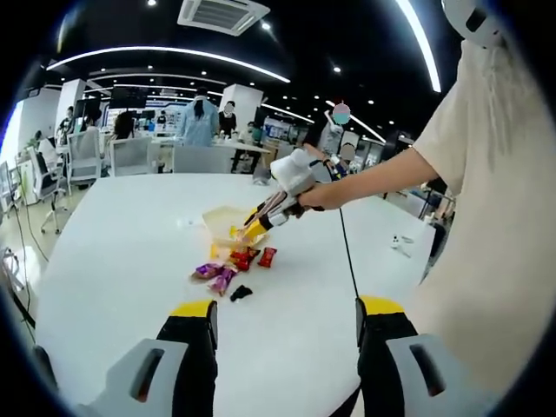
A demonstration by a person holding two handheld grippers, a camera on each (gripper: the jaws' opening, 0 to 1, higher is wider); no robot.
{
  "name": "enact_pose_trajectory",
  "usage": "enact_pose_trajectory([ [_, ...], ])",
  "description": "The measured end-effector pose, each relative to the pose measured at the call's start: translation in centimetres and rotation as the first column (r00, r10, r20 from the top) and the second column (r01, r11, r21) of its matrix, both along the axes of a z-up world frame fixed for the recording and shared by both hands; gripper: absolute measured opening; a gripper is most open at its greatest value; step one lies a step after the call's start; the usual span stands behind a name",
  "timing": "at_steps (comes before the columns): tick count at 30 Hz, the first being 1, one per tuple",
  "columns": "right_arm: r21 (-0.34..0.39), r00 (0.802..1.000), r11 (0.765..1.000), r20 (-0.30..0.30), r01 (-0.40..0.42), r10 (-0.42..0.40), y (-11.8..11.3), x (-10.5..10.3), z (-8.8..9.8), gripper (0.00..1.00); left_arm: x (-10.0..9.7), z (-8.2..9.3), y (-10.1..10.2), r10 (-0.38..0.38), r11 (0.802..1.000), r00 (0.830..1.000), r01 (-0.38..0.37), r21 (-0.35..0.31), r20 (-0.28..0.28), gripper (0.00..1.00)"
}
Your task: Place the target food into the container with the food tongs after gripping and lifting it, then release it inside without dropping or visibly crushing the food.
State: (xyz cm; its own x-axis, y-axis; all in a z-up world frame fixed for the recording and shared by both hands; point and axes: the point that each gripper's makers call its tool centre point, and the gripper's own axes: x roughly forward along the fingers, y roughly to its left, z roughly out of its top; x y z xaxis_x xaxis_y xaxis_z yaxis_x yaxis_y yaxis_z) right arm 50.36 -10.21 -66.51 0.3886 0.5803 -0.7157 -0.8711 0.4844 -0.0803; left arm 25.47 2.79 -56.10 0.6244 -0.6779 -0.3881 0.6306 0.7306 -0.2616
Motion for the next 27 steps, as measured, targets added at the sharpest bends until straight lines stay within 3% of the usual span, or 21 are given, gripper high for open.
enact_pose_trajectory([
  [3,0.029,0.999,0.999,-0.011,0.032,-0.031,-0.1,0.9,0.6,0.23,0.1,0.0,-0.1,-0.004,1.0,1.0,0.004,-0.001,0.002,0.64],
  [16,0.019,0.997,0.999,0.061,0.041,-0.042,-0.8,5.7,3.3,0.23,0.6,0.1,-0.5,-0.003,1.0,1.0,0.003,-0.001,0.0,0.64],
  [27,0.001,0.996,0.998,0.066,0.056,-0.056,-1.9,8.8,3.2,0.23,1.3,0.1,-0.4,0.01,1.0,1.0,-0.01,-0.002,0.001,0.64],
])
